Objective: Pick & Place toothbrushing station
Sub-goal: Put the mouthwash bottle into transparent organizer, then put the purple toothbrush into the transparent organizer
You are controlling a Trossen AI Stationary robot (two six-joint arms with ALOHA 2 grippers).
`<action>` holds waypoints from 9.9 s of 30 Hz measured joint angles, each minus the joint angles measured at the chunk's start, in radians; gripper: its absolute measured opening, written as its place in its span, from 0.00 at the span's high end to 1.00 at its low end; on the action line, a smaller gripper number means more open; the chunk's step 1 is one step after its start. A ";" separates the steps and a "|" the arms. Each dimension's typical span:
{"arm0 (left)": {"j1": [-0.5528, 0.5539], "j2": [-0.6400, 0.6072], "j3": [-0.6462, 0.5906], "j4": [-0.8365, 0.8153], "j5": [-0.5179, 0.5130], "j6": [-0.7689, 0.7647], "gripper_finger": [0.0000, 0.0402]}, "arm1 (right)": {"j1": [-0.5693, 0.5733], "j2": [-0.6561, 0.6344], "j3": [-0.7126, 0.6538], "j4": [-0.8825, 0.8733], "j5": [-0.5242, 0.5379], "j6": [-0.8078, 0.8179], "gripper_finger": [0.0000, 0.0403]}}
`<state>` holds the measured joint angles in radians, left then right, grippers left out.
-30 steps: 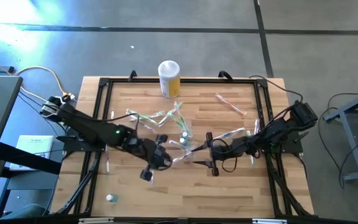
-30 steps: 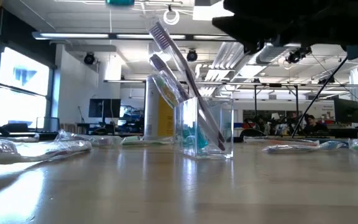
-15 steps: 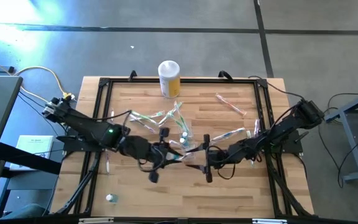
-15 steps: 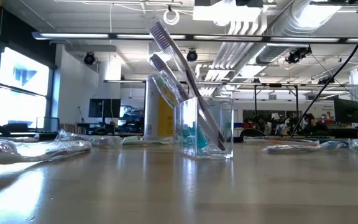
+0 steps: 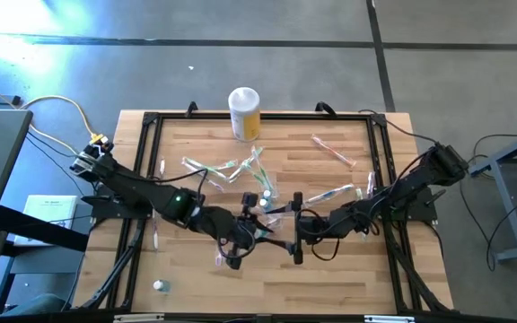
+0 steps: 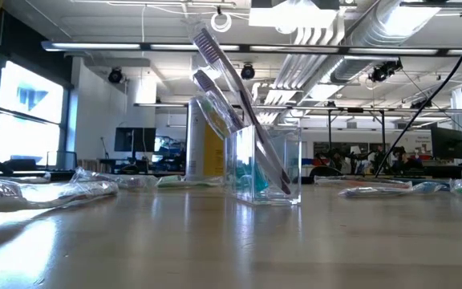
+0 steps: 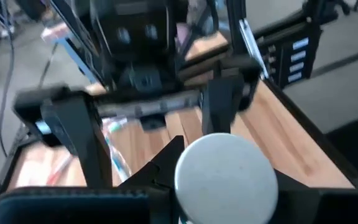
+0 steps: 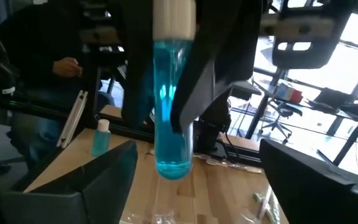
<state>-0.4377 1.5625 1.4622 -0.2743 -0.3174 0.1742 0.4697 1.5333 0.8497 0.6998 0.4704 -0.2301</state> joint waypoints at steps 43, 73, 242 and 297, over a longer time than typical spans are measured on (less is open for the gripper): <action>-0.002 0.009 0.001 -0.023 -0.024 0.050 0.75 | -0.022 0.000 0.001 -0.082 -0.109 -0.029 0.82; 0.019 0.018 0.148 -0.310 -0.025 -0.187 0.50 | 0.021 0.000 -0.002 -0.120 0.031 -0.036 0.82; 0.431 0.323 -0.058 -0.191 0.415 -0.205 0.73 | 0.293 -0.094 0.000 -0.510 0.963 0.236 0.32; 0.423 0.323 0.287 -0.649 0.431 -0.233 0.44 | 0.293 -0.094 0.000 -0.517 0.963 0.234 0.32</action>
<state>-0.0150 1.8858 1.7493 -0.9231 0.1133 -0.0586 0.7628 1.4395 0.8494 0.1829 1.4330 0.0044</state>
